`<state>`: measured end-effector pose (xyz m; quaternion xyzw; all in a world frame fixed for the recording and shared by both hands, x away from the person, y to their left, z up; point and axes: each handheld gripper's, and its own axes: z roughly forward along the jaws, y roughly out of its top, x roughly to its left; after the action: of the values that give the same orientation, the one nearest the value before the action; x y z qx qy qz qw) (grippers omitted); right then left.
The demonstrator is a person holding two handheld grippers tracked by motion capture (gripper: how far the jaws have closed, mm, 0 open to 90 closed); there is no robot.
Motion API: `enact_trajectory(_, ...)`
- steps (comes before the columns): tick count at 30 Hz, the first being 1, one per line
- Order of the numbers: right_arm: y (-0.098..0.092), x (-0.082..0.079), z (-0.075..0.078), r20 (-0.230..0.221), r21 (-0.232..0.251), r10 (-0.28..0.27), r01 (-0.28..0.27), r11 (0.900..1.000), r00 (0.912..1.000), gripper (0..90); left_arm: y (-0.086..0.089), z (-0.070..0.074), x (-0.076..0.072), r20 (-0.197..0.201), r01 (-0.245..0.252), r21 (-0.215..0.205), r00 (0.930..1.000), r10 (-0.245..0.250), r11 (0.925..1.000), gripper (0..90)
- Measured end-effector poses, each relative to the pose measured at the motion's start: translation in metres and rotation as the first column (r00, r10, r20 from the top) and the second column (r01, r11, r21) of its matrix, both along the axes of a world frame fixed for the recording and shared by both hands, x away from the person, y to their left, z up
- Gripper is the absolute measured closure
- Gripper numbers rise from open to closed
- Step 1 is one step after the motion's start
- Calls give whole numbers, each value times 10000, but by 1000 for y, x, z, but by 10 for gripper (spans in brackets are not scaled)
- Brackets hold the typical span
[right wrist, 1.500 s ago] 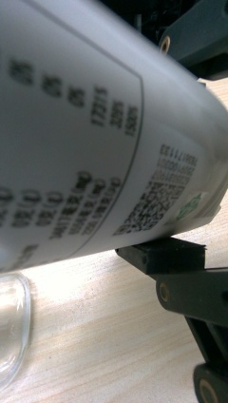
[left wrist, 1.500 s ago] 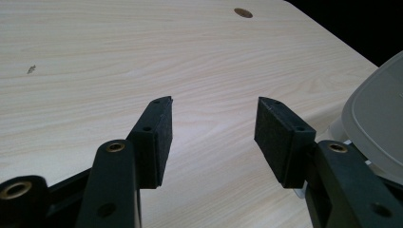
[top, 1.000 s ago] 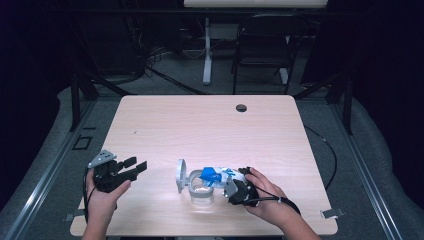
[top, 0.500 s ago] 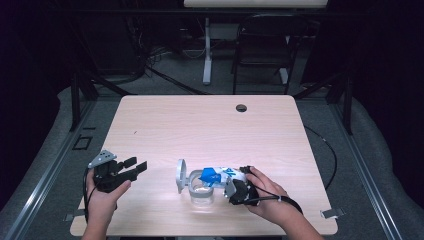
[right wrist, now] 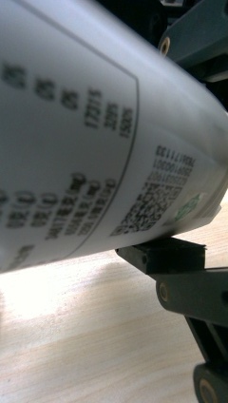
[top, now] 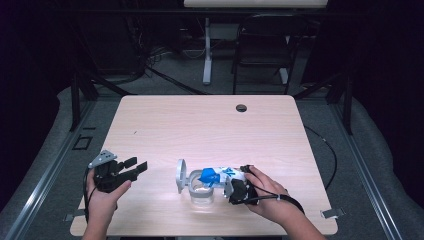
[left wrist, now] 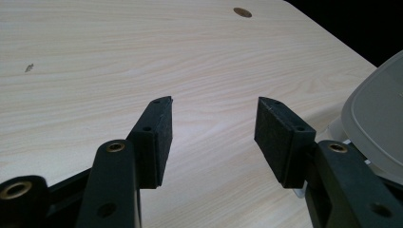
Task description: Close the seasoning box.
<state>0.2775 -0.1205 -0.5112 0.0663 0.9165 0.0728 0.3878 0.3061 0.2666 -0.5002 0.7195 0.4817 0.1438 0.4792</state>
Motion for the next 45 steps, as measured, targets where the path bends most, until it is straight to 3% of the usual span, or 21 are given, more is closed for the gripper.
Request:
enact_trajectory(12, 0, 1, 1, -7, -313, -103, 103, 9995, 9999, 410, 1, 0, 0, 37, -66, -43, 10000, 66, 10000, 477)
enact_trajectory(14, 1, 0, 2, 119, -624, -109, 116, 9980, 9999, 410, 1, 0, 0, 30, -79, -36, 10000, 79, 10000, 476)
enact_trajectory(22, 3, 1, 3, 99, -657, -62, 69, 9978, 9999, 410, 1, 0, 0, 24, -71, -19, 10000, 71, 10000, 477)
enact_trajectory(28, 3, 2, 5, 230, -1059, -81, 104, 9943, 9997, 411, 2, 1, 0, 4, -68, -26, 10000, 68, 10000, 476)
enact_trajectory(45, 5, 3, 6, 408, -1160, 43, 4, 9933, 9992, 412, 1, 1, 0, 29, -86, -30, 10000, 86, 10000, 477)
